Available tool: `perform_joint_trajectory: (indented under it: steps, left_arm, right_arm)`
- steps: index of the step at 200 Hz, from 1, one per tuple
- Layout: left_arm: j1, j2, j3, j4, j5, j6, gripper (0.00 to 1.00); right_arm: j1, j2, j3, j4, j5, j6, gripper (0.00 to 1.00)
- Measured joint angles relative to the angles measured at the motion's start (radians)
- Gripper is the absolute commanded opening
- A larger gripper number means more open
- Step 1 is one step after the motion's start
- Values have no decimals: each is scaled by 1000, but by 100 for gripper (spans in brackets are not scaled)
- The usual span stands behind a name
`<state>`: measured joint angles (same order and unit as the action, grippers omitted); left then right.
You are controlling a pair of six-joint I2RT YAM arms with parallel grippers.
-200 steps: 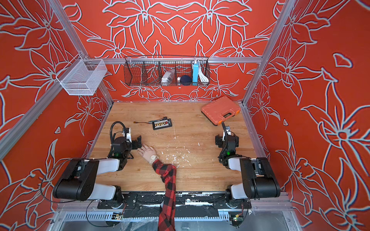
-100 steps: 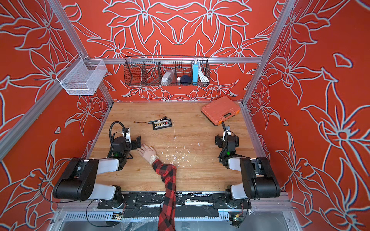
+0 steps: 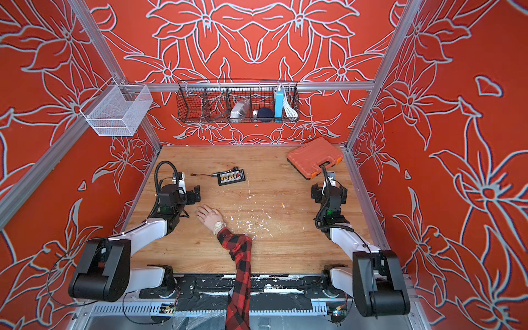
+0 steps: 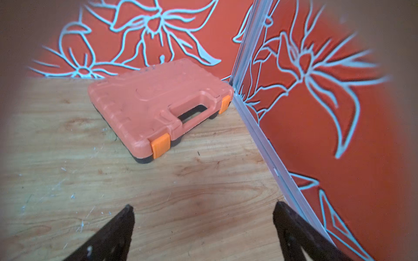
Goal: Take off the watch
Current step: Adjust the hand at the center of the board.
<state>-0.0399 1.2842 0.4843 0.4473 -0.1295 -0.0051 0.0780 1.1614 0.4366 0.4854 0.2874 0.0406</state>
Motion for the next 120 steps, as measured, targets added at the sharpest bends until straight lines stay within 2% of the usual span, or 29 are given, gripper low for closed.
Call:
perform_joint_trajectory:
  steps: [31,58,88,120]
  left_arm:
    - [-63,-46,68,-178,-72,-39,98]
    - [-124,-50,225,-429,-121,-110,98]
    - [-145,-50,381,-653,-74,-237,97]
    - [-159,-32,473,-862,10,-346,97]
  right_arm:
    - [0,-95,29,-156,-3,45,92]
    - [0,-188,45,-303,-48,103,86]
    - [0,-268,75,-460,-142,173,82]
    - [1,-315,122,-607,-254,224,78]
